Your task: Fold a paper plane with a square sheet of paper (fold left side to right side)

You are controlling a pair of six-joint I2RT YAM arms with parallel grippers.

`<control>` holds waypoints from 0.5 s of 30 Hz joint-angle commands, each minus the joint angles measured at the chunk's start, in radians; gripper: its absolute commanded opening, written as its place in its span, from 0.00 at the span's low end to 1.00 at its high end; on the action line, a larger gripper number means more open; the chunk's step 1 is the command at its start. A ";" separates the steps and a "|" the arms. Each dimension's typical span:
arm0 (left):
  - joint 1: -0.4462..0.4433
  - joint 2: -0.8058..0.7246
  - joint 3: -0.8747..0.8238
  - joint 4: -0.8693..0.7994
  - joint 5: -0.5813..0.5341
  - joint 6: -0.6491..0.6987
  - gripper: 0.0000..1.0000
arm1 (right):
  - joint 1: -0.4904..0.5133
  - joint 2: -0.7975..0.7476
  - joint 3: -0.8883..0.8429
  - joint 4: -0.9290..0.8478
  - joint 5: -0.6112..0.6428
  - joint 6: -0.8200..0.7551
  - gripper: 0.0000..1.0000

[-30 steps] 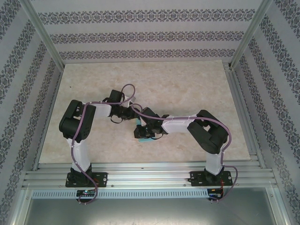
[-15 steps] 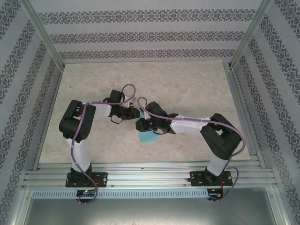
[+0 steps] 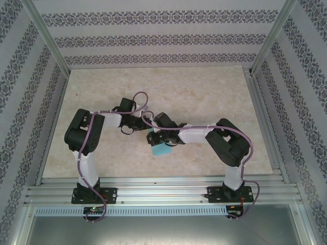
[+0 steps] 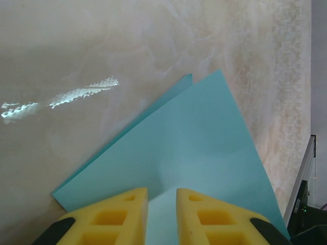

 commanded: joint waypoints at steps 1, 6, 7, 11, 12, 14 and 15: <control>-0.022 0.073 -0.035 -0.033 -0.154 0.055 0.23 | 0.019 0.020 0.048 -0.072 0.026 -0.069 0.06; -0.022 0.079 -0.031 -0.037 -0.159 0.056 0.23 | 0.030 0.032 0.036 -0.111 0.021 -0.084 0.07; -0.022 0.079 -0.031 -0.037 -0.163 0.056 0.23 | 0.034 0.036 0.036 -0.123 0.024 -0.090 0.07; -0.021 0.082 -0.031 -0.043 -0.178 0.057 0.22 | 0.037 0.040 0.025 -0.145 0.019 -0.089 0.07; -0.021 0.084 -0.030 -0.045 -0.183 0.058 0.22 | 0.037 0.039 0.022 -0.147 0.019 -0.088 0.07; -0.021 0.087 -0.030 -0.048 -0.191 0.059 0.22 | 0.038 0.032 0.011 -0.156 0.013 -0.084 0.08; -0.020 0.088 -0.029 -0.051 -0.194 0.059 0.21 | 0.037 0.027 0.006 -0.157 0.011 -0.081 0.08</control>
